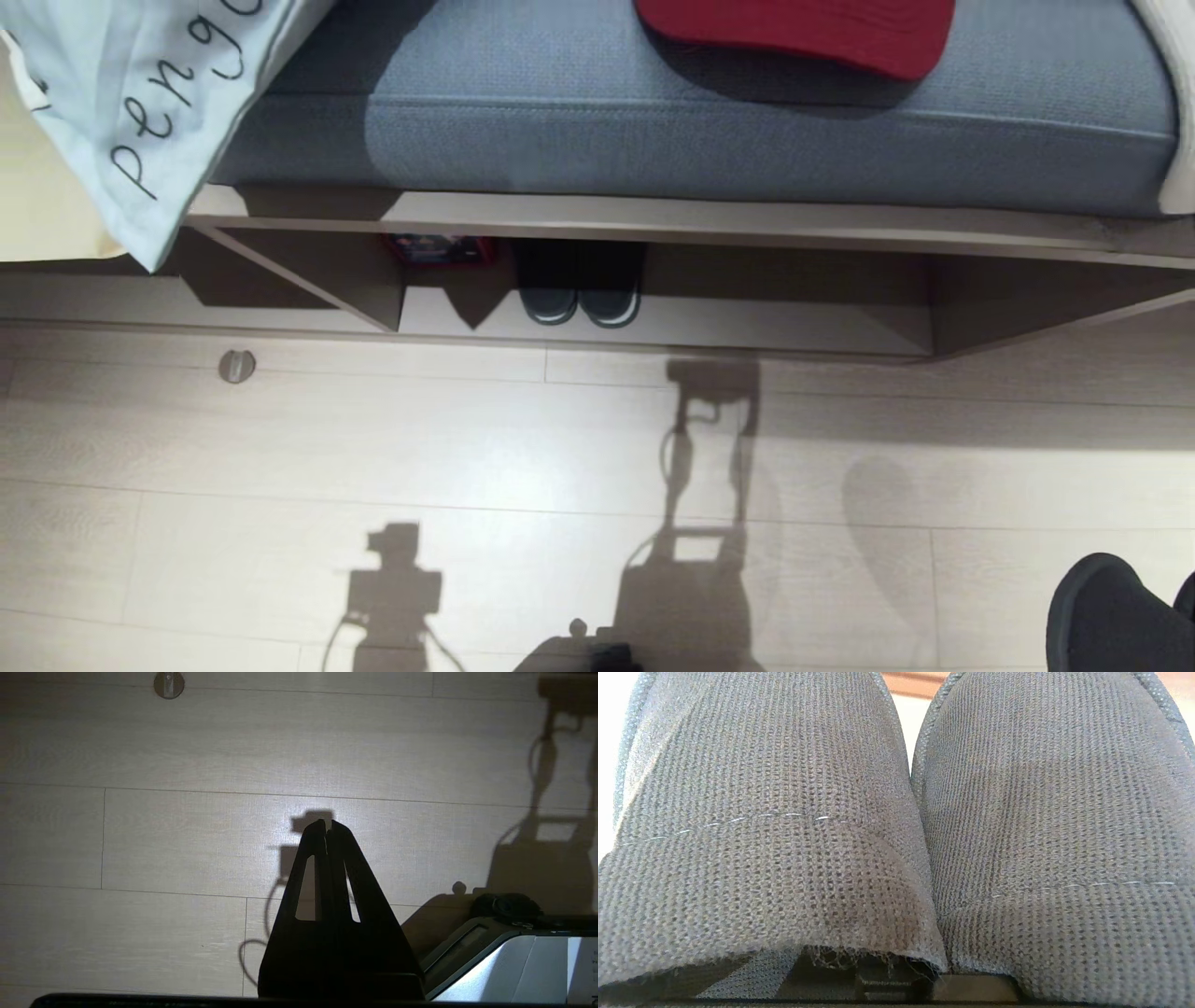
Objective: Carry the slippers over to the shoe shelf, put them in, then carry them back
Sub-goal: Place the slippers on the floor
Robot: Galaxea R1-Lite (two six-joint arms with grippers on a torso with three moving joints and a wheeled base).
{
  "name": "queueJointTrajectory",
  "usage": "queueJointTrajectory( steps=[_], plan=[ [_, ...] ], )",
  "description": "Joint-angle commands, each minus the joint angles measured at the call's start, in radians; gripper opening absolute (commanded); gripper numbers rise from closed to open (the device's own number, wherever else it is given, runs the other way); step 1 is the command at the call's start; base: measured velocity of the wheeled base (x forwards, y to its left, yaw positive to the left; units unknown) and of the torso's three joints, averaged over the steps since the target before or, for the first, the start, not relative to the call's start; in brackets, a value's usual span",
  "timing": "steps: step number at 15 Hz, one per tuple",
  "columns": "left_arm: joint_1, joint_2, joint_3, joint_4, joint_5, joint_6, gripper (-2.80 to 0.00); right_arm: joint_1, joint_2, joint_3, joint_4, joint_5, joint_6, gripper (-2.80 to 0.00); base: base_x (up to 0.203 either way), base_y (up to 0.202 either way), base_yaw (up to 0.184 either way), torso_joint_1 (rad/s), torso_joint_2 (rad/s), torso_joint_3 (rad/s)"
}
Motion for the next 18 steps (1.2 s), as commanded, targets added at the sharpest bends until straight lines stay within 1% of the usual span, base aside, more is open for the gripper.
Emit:
queueJointTrajectory(
  steps=[1,18],
  plan=[
    [0.0,0.001,0.002,-0.001,0.0,0.0,-2.8,0.0,0.0,0.0,0.0,0.0,-0.001,-2.8,0.0,0.0,0.0,0.002,0.0,0.201],
    [0.0,0.001,0.002,-0.001,0.0,-0.002,-2.8,0.0,0.0,0.0,0.0,0.0,-0.001,-2.8,0.0,0.0,0.0,0.002,0.0,0.204]
  ],
)
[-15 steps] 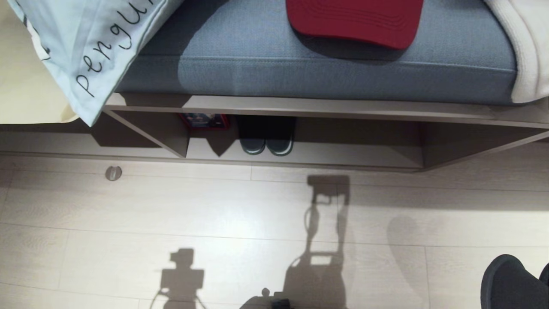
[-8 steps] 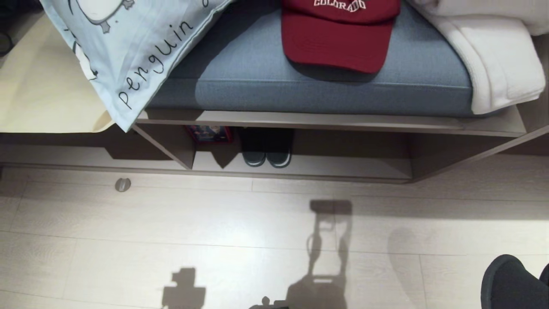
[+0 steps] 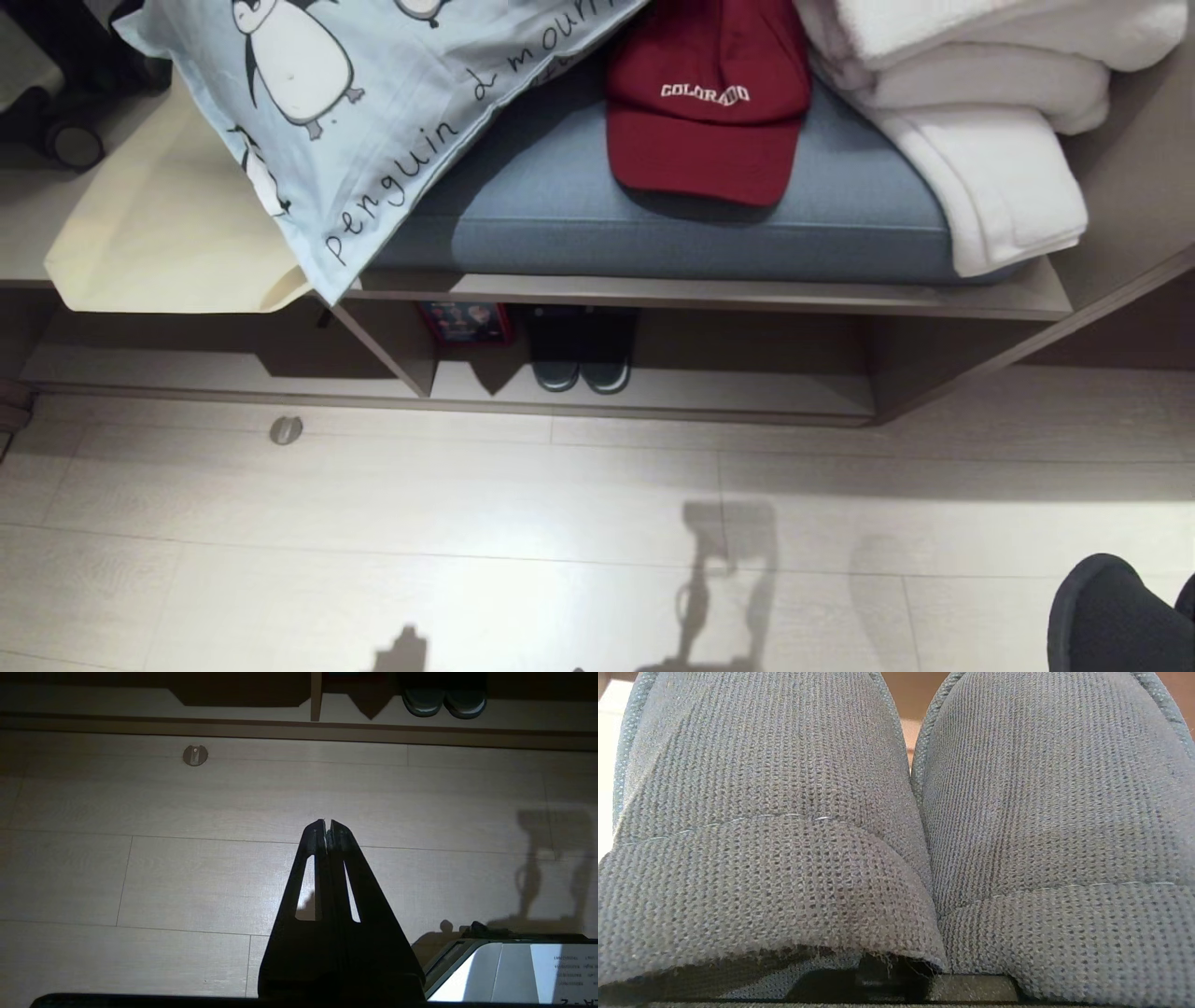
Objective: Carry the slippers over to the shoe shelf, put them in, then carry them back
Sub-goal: Place the slippers on the floor
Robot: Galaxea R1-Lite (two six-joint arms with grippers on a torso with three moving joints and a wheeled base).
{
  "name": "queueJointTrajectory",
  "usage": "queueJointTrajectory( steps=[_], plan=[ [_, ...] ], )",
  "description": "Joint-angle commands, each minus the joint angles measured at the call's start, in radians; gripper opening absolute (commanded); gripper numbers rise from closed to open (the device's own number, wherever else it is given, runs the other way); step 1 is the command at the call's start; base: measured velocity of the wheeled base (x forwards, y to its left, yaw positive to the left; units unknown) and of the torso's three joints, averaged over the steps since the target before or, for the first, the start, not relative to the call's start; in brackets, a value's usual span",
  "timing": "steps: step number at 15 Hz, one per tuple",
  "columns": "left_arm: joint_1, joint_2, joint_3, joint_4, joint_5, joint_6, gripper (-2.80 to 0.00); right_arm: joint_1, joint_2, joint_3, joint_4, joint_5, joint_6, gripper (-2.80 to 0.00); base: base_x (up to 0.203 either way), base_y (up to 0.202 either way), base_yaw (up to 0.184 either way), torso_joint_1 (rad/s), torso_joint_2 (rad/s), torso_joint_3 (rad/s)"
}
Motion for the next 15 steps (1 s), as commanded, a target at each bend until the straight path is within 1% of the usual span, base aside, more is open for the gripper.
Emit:
queueJointTrajectory(
  steps=[1,15],
  plan=[
    [0.0,0.001,0.002,0.0,0.0,0.0,-2.8,0.0,-0.001,0.0,0.0,0.0,-0.001,-2.8,0.0,0.0,0.0,0.007,0.0,0.202],
    [0.0,0.001,0.002,0.0,0.0,0.002,-2.8,0.0,-0.001,0.0,0.0,0.0,-0.001,-2.8,0.0,0.0,0.0,0.002,0.0,0.202]
  ],
)
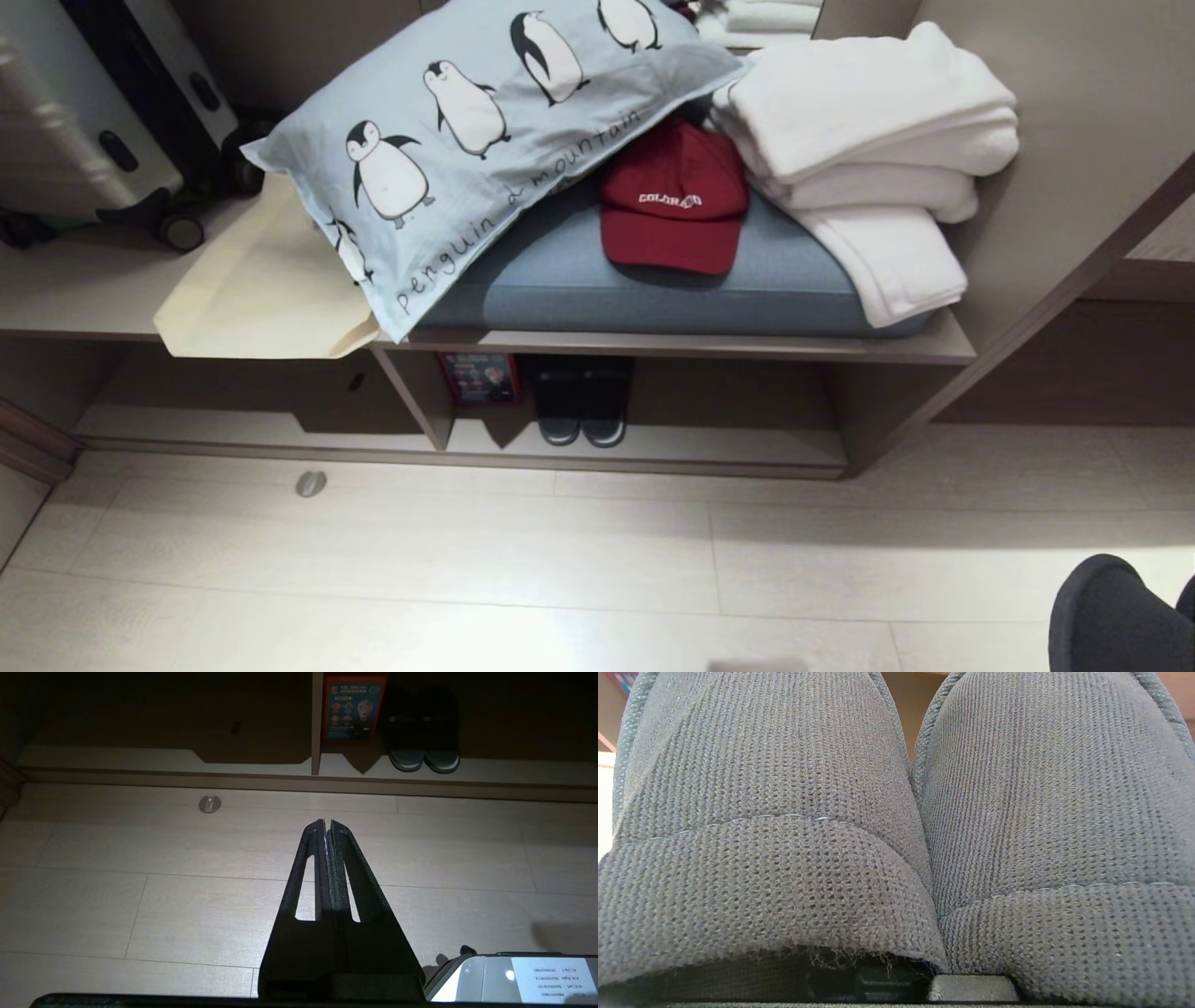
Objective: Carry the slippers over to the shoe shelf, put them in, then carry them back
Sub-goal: Place the slippers on the floor
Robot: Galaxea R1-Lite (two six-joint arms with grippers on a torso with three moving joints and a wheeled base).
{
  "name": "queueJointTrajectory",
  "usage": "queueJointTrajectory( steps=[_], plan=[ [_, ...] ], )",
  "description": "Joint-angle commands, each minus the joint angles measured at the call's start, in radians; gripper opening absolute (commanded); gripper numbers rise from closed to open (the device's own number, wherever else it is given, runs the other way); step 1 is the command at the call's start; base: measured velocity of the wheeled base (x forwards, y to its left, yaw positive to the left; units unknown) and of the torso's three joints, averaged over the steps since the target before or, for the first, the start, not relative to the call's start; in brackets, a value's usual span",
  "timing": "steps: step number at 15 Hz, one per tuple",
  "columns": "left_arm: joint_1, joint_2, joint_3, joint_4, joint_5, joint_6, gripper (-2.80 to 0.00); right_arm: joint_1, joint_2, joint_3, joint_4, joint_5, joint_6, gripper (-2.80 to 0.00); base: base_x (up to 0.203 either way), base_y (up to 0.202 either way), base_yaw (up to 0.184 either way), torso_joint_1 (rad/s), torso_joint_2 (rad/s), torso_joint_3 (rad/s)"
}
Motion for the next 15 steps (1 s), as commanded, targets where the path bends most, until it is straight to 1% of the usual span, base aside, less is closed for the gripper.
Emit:
queueJointTrajectory(
  steps=[1,15],
  plan=[
    [0.0,0.001,0.002,0.0,0.0,0.0,-2.8,0.0,-0.002,0.0,0.0,0.0,-0.001,-2.8,0.0,0.0,0.0,0.0,0.0,0.199],
    [0.0,0.001,0.002,0.0,0.0,-0.002,-2.8,0.0,-0.002,0.0,0.0,0.0,-0.001,-2.8,0.0,0.0,0.0,0.0,0.0,0.202]
  ],
)
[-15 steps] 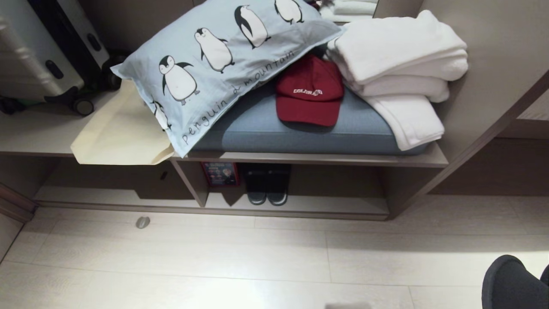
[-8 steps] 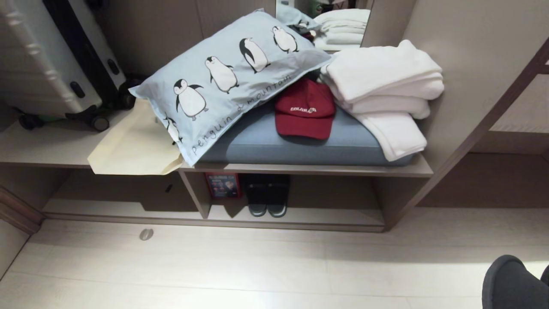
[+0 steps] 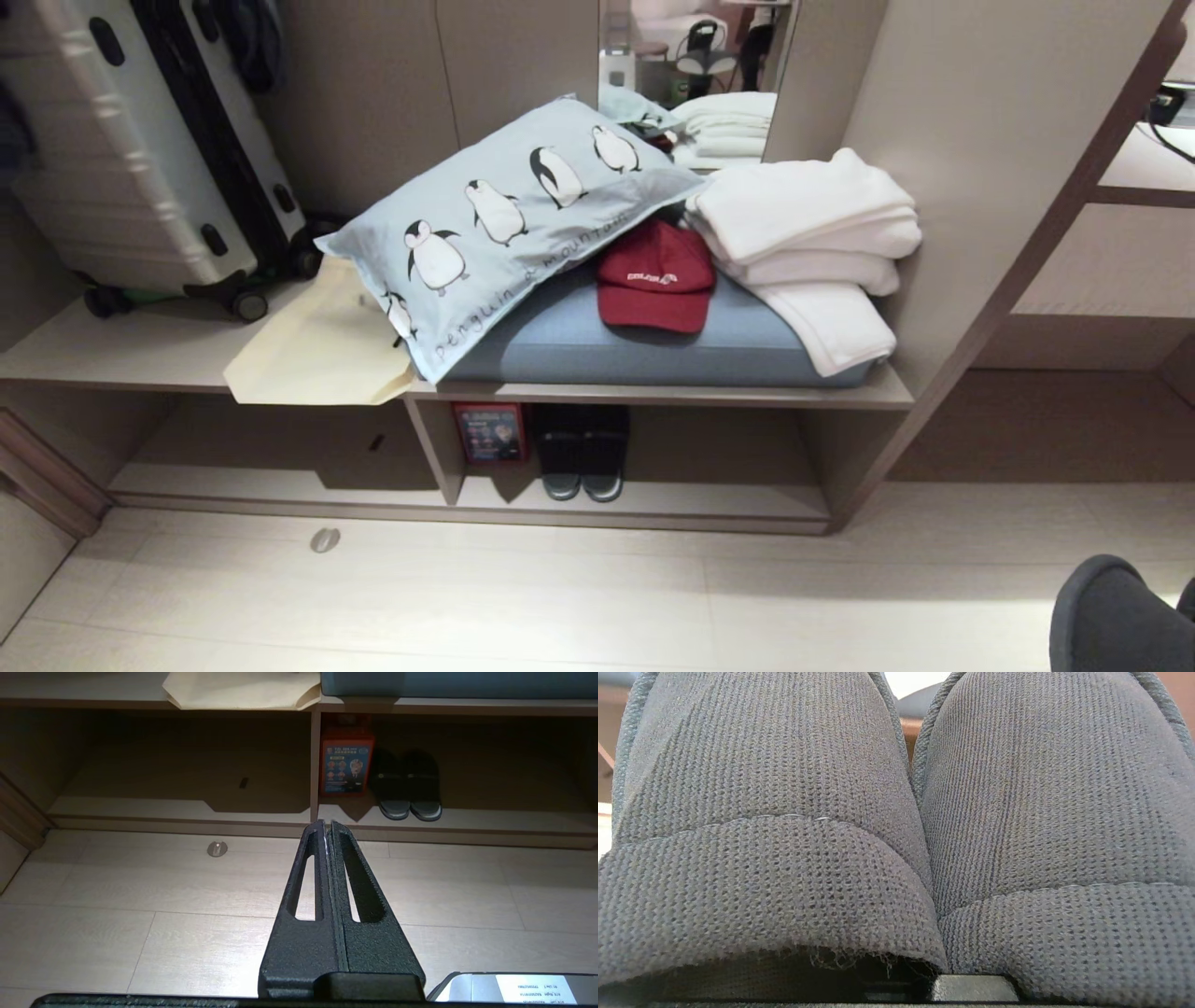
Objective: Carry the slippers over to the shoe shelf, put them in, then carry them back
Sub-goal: Place the slippers on the floor
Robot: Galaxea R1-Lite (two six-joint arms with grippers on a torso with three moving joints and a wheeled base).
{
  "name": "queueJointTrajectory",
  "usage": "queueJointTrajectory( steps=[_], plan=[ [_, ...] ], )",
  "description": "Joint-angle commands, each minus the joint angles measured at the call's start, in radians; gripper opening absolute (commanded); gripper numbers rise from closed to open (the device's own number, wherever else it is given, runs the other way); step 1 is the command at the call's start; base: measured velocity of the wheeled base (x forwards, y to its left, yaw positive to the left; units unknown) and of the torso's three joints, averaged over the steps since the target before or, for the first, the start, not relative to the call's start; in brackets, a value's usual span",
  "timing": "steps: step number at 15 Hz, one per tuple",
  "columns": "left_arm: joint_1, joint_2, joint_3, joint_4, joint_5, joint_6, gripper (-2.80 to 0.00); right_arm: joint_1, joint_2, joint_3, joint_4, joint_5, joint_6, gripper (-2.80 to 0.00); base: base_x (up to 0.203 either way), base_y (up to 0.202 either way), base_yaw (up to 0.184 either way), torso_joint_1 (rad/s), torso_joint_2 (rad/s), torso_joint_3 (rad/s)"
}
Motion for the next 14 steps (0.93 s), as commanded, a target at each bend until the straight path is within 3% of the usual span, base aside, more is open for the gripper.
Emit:
queueJointTrajectory(
  steps=[1,14],
  plan=[
    [0.0,0.001,0.002,0.0,0.0,0.0,-2.8,0.0,-0.002,0.0,0.0,0.0,-0.001,-2.8,0.0,0.0,0.0,0.001,0.0,0.198],
    [0.0,0.001,0.002,0.0,0.0,0.0,-2.8,0.0,-0.002,0.0,0.0,0.0,-0.001,-2.8,0.0,0.0,0.0,0.003,0.0,0.202]
  ],
)
